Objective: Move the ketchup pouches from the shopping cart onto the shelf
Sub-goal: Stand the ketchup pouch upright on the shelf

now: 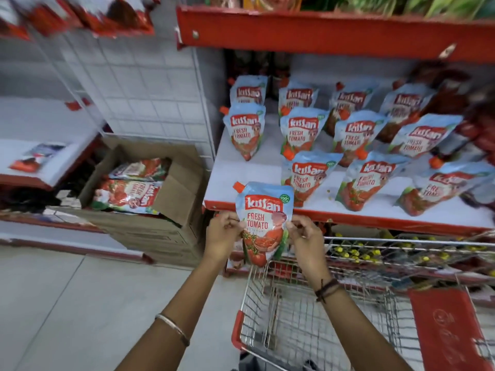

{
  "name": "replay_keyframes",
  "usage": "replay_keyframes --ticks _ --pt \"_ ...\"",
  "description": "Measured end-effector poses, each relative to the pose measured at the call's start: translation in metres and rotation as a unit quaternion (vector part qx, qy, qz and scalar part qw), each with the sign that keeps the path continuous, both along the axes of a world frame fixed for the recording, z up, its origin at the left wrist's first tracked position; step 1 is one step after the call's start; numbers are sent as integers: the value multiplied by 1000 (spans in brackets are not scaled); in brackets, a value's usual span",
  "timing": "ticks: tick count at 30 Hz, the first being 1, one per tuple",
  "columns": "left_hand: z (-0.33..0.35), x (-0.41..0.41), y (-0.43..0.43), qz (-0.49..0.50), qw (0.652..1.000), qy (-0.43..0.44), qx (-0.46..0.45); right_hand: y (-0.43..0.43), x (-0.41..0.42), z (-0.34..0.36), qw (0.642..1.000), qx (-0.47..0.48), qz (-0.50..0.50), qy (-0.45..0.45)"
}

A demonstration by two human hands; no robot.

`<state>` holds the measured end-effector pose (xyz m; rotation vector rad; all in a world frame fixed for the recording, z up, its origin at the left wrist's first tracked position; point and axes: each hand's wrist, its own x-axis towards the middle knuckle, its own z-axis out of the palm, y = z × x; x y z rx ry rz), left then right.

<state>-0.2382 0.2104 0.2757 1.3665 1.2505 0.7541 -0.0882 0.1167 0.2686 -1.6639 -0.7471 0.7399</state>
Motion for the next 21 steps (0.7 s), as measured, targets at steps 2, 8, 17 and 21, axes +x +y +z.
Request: replay_keyframes --ticks 2,8,17,21 --pt "14 -1 21 16 999 -19 33 23 0 14 999 17 -9 -36" --pt "38 5 84 47 994 -44 86 88 -5 35 987 40 -50 -147" --pt "19 10 133 66 993 6 96 143 -28 16 981 50 -157 -104" --pt "10 12 133 73 992 34 99 156 -28 4 978 52 -186 -73"
